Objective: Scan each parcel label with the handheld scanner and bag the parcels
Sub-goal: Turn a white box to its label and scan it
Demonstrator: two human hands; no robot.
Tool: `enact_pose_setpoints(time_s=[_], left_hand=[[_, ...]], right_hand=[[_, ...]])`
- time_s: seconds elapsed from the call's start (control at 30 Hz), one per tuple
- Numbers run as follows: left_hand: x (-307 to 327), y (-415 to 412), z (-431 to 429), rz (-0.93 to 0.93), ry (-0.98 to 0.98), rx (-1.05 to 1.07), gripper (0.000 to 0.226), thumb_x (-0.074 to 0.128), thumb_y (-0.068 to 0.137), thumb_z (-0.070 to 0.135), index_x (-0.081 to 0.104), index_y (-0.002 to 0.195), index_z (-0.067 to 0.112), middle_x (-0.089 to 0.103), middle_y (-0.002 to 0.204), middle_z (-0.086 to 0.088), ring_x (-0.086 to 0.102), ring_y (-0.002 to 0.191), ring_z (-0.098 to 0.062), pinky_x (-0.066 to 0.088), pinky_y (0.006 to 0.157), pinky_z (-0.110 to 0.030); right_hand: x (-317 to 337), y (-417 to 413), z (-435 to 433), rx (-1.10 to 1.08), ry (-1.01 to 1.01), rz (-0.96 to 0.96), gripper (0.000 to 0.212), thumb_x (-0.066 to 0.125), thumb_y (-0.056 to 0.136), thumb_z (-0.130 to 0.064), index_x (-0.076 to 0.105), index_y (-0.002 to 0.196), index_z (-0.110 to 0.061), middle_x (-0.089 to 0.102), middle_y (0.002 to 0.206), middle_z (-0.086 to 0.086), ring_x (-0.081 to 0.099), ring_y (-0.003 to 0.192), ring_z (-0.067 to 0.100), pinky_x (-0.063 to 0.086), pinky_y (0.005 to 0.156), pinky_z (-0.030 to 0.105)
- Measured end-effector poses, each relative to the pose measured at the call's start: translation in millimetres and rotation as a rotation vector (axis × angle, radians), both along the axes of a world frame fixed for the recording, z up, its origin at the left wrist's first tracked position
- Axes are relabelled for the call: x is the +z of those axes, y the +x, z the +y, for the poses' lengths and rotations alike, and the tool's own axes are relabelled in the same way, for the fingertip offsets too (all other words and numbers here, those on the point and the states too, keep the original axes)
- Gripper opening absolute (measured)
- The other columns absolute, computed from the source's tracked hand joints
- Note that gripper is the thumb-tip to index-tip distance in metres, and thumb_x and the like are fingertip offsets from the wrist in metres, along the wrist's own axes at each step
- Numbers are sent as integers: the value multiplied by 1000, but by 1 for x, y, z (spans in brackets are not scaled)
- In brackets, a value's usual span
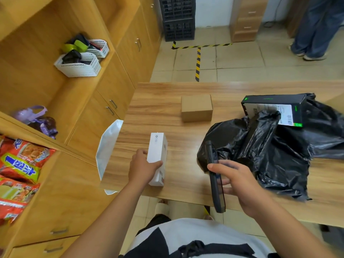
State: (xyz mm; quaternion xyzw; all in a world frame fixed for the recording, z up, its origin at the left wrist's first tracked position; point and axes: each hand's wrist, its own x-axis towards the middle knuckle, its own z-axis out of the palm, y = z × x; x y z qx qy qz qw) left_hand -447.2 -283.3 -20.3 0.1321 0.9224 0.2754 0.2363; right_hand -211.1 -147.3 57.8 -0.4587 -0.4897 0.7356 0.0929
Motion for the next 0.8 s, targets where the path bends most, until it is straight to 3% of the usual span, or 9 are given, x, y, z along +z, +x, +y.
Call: enact_pose_setpoints(time_s=[0.2, 0.3, 0.4, 0.5, 0.57, 0.63, 0.73, 0.8], left_hand=[[8, -37, -5, -56, -36, -37, 49, 80, 73, 30, 50, 111, 29, 65, 99, 6, 65, 80, -13, 47, 60, -29], [11, -70, -12, -198, 31, -26, 38, 74, 79, 20, 62, 115, 28, 75, 100, 3, 71, 79, -12, 52, 64, -29], [10, -91, -10, -269, 4, -128, 41, 62, 87, 10, 61, 124, 27, 72, 112, 1, 67, 84, -8, 49, 66, -28], [3, -93, 0, -271, -58, -286, 40, 73, 80, 19, 58, 115, 31, 68, 115, 5, 65, 95, -14, 53, 87, -37], [-5, -87, 9, -173, -155, -347, 50, 83, 67, 38, 53, 106, 30, 65, 114, 6, 61, 103, -21, 49, 92, -41], [-12, -79, 17, -5, -305, -380, 70, 84, 56, 55, 51, 113, 29, 62, 118, 4, 56, 113, -27, 44, 93, -41], [-23, -71, 26, 169, -520, -524, 99, 81, 53, 65, 40, 133, 22, 51, 133, -2, 43, 126, -27, 33, 99, -41], [-28, -72, 30, 224, -568, -603, 103, 80, 56, 65, 37, 137, 17, 47, 139, -4, 39, 129, -27, 29, 102, -41]], right_hand=[[-5, -6, -2, -38, -16, -5, 21, 82, 75, -31, 80, 93, -20, 79, 79, -5, 70, 58, 4, 52, 67, 36], [-5, -14, -4, -62, -21, -14, 21, 83, 74, -31, 79, 92, -21, 80, 81, -4, 70, 57, 4, 53, 64, 34], [-4, -24, -6, -83, -24, -33, 28, 83, 75, -32, 76, 101, -23, 81, 83, -5, 72, 62, 6, 52, 65, 34], [-3, -35, -8, -109, -24, -62, 32, 85, 72, -34, 77, 101, -24, 80, 93, 0, 71, 85, 20, 54, 71, 39], [-1, -42, -11, -122, -25, -73, 18, 85, 71, -35, 82, 87, -29, 81, 90, -3, 69, 89, 22, 55, 69, 38], [3, -47, -13, -121, -20, -71, 8, 85, 72, -36, 82, 80, -36, 80, 86, -7, 70, 82, 17, 55, 58, 31], [7, -53, -15, -120, -8, -71, 10, 84, 72, -34, 81, 80, -40, 80, 84, -6, 72, 63, 7, 54, 50, 21], [11, -57, -17, -131, -3, -75, 8, 83, 76, -30, 81, 78, -38, 80, 81, -5, 70, 57, 4, 53, 48, 20]])
